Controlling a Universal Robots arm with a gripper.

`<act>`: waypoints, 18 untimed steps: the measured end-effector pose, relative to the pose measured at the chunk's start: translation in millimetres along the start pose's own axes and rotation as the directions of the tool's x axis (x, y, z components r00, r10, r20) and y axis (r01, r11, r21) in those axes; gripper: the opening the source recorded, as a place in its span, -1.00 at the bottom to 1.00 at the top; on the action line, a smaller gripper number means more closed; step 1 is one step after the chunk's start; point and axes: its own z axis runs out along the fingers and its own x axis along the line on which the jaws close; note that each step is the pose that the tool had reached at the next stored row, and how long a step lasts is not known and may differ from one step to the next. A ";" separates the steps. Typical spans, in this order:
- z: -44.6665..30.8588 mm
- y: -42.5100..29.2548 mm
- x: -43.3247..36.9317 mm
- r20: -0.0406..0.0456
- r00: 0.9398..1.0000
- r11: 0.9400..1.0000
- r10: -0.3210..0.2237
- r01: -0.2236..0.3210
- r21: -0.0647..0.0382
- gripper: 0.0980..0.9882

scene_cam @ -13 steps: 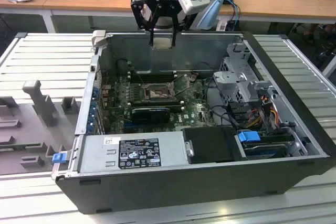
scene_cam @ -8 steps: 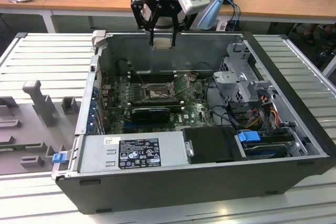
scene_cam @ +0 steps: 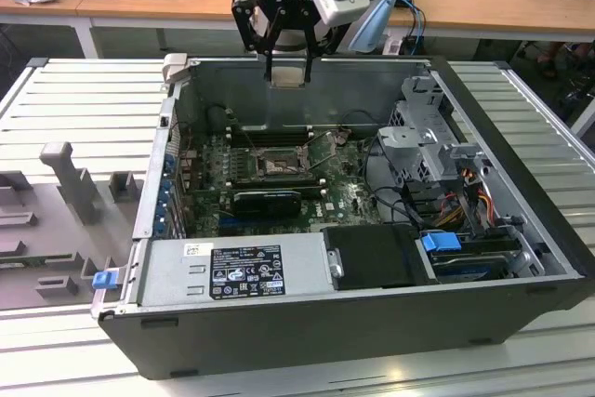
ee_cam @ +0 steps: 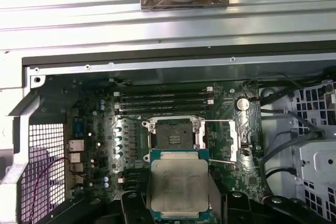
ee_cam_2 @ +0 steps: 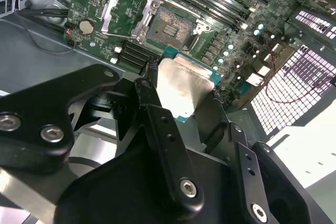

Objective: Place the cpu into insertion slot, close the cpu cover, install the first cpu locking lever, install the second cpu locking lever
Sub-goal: 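Place the cpu into insertion slot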

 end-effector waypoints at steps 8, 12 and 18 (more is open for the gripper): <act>1.7 -0.1 0.0 0.001 1.000 1.000 0.015 -0.015 0.000 -0.04; 1.7 -0.1 0.0 0.004 0.999 0.999 0.046 -0.046 -0.001 -0.04; 1.7 -0.2 0.0 0.007 0.997 0.997 0.083 -0.083 -0.002 -0.04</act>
